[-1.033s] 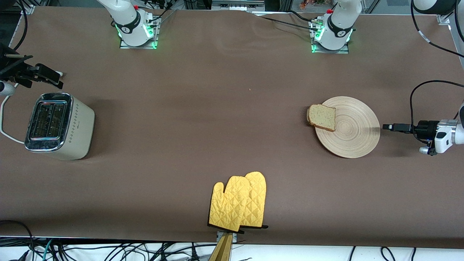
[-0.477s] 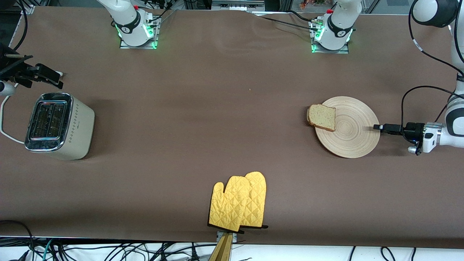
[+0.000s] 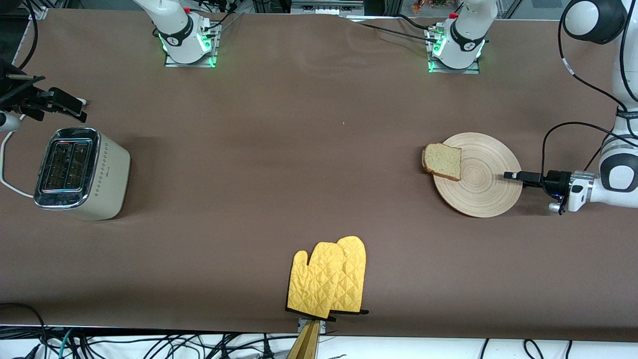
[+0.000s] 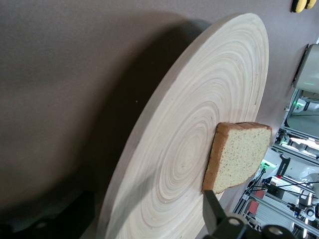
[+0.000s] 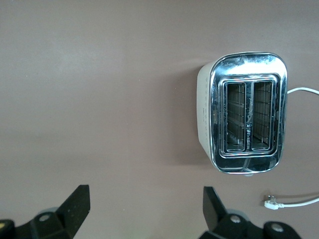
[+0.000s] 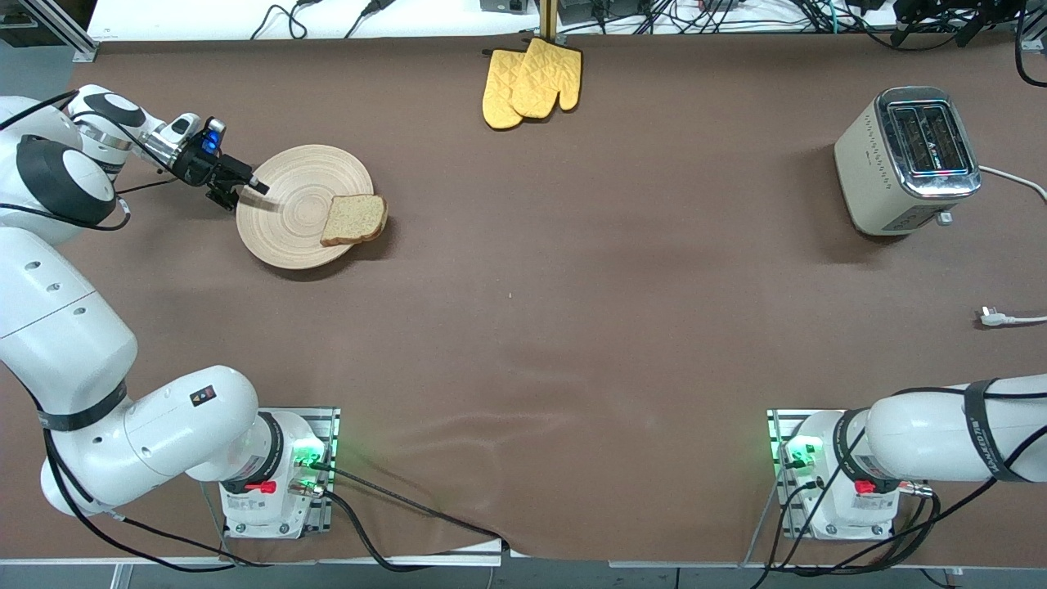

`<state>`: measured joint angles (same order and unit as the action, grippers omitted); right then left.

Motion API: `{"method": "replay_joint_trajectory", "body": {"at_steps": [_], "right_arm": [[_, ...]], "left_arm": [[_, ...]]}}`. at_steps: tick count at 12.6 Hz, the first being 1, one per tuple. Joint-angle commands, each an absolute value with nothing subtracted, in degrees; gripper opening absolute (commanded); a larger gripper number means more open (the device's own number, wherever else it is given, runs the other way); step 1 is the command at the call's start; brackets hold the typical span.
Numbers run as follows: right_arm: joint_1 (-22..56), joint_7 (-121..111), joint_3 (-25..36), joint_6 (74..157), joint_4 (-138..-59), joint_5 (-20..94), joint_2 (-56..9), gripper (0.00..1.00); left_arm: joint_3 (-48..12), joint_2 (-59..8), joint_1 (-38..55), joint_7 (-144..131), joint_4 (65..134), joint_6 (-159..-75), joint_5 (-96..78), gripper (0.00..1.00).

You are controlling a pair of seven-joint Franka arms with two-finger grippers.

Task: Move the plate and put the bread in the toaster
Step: 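Lower the left gripper to the wooden plate rim and grasp it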

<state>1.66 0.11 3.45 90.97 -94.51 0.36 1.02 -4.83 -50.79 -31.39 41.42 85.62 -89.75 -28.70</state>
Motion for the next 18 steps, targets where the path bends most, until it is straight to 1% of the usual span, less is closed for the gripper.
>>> {"method": "replay_joint_trajectory", "body": {"at_steps": [1,3,4,5,6,8,9,11,16,18], "right_arm": [[1.58,0.79,3.52,90.53,-94.22,1.14,1.14,1.00],[1.58,0.79,3.52,90.53,-94.22,1.14,1.14,1.00],[1.58,0.70,3.52,90.53,-94.22,1.23,1.14,1.00],[1.58,0.70,3.52,90.53,-94.22,1.14,1.14,1.00],[1.58,0.79,3.52,90.53,-94.22,1.23,1.14,1.00],[1.58,0.62,3.52,90.53,-94.22,1.14,1.14,1.00],[1.58,0.44,3.52,90.53,-94.22,1.14,1.14,1.00],[1.58,0.61,3.52,90.53,-94.22,1.14,1.14,1.00],[1.58,0.79,3.52,90.53,-94.22,1.14,1.14,1.00],[1.58,0.62,3.60,90.44,-94.31,1.14,1.14,1.00]], "left_arm": [[-5.19,-51.15,-32.43,45.68,86.75,-90.35,-30.23,0.67],[-5.19,-51.15,-32.52,49.29,87.18,-91.93,-30.23,0.35],[-5.19,-51.07,-32.61,50.35,87.27,-91.93,-30.23,0.21],[-5.19,-51.06,-32.61,50.88,87.28,-91.93,-30.23,0.11],[-5.27,-51.06,-32.61,50.98,87.28,-91.93,-30.23,0.08],[-5.19,-51.41,-32.61,50.98,87.62,-93.76,-30.24,0.07],[-5.27,-51.42,-32.61,50.98,88.15,-95.17,-30.23,0.04],[-5.36,-51.42,-32.61,50.98,88.42,-95.45,-30.23,0.01],[-6.59,-50.80,-32.61,51.15,88.24,-95.27,-30.93,0.00],[-6.85,-50.54,-32.87,51.24,88.07,-93.09,-33.39,0.00]]}}
